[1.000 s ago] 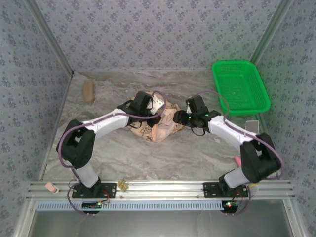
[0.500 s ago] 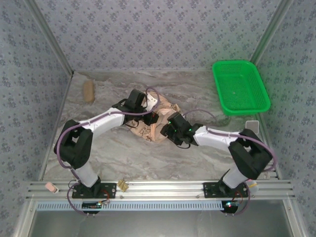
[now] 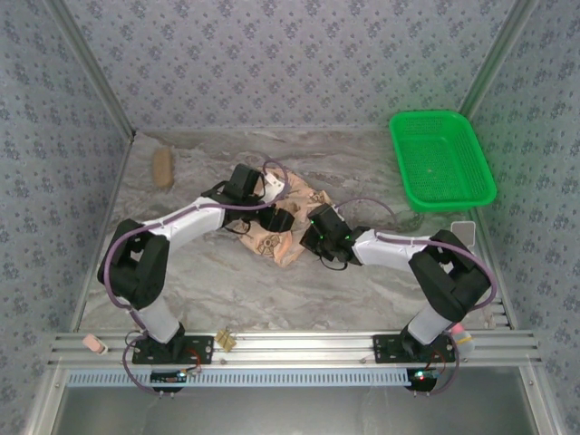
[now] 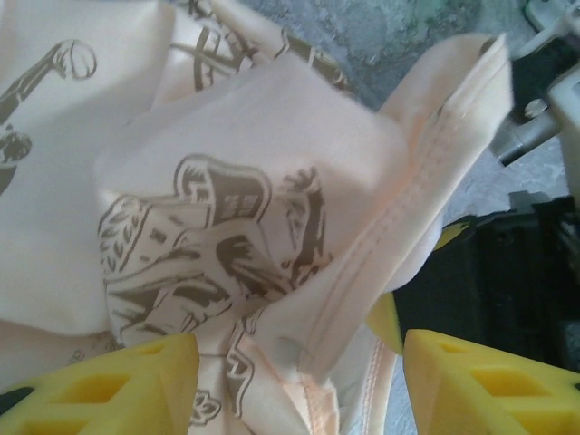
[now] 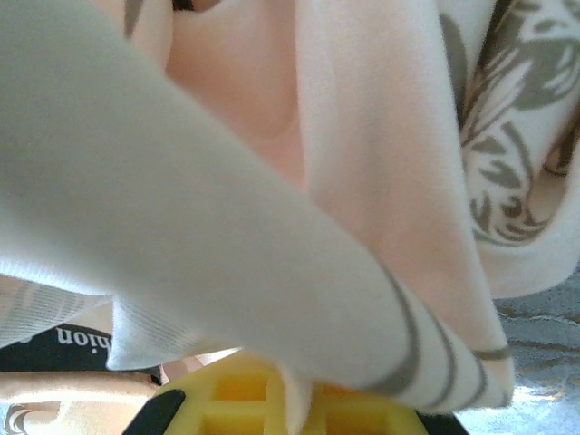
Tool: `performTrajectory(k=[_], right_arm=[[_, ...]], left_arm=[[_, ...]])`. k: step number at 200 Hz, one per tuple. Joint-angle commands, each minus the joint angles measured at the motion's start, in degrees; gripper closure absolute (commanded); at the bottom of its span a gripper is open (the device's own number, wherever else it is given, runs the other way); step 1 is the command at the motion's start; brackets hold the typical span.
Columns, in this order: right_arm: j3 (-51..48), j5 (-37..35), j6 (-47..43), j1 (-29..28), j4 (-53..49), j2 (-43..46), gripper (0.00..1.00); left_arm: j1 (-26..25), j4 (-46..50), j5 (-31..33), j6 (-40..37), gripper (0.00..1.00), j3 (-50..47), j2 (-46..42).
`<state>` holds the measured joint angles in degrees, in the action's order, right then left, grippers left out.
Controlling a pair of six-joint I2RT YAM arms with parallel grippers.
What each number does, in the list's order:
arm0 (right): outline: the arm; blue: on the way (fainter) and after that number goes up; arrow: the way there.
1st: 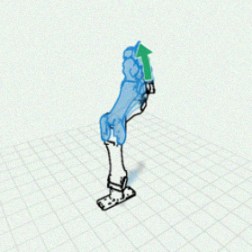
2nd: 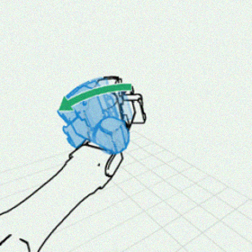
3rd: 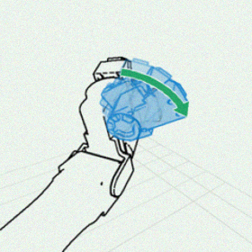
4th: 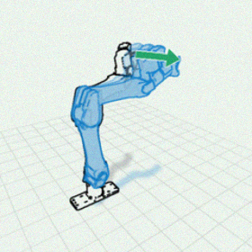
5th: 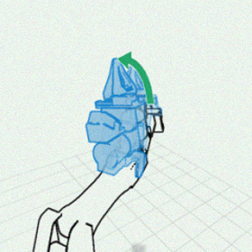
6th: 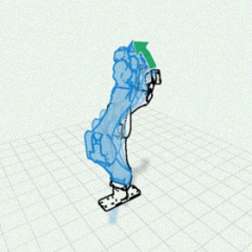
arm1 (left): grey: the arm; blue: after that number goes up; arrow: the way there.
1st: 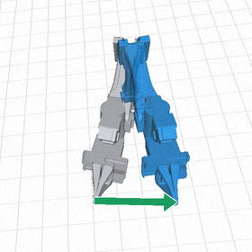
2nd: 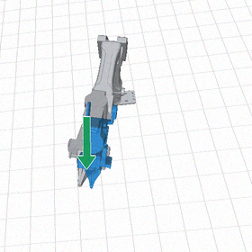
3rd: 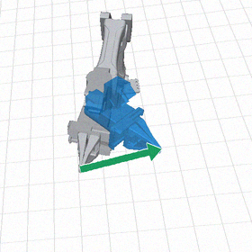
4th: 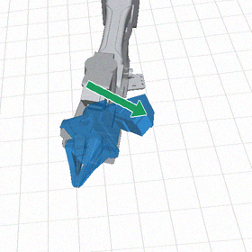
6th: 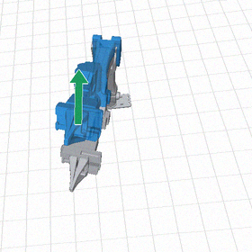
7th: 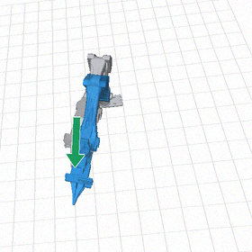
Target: Fold the inside-out t-shirt
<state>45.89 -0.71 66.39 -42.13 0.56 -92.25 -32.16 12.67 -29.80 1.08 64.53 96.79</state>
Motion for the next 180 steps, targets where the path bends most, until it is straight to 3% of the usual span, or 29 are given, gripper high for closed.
performTrajectory(k=[1,32,66,115,161,170,180], right_arm=[[-0.6,-1.6,-0.5,0.3,-0.7,1.6,1.0],[-0.6,-1.3,-0.2,0.6,-0.6,1.8,1.0],[-1.3,-1.3,1.2,1.2,-0.3,2.2,1.0],[-1.7,-1.1,1.3,1.4,0.7,3.1,1.0],[-0.9,-1.7,2.8,0.9,0.7,3.3,1.0],[-0.8,-1.8,3.0,0.8,0.5,3.6,1.0],[-0.7,-2.2,3.4,0.7,0.2,3.9,1.0]], left_arm=[[-1.3,1.1,-3.3,-3.8,0.38,4.2,1.8],[-3.0,1.5,-5.4,-7.3,0.38,4.7,3.5],[-3.1,3.4,-2.1,-8.1,0.39,5.0,5.3],[-4.4,1.9,7.3,-2.7,0.48,0.3,4.2],[-6.6,-2.9,11.9,3.0,0.44,0.0,5.8],[-6.8,-4.3,13.4,5.0,0.49,-0.6,5.8],[-6.8,-4.9,14.8,6.3,0.66,-1.0,5.9]])
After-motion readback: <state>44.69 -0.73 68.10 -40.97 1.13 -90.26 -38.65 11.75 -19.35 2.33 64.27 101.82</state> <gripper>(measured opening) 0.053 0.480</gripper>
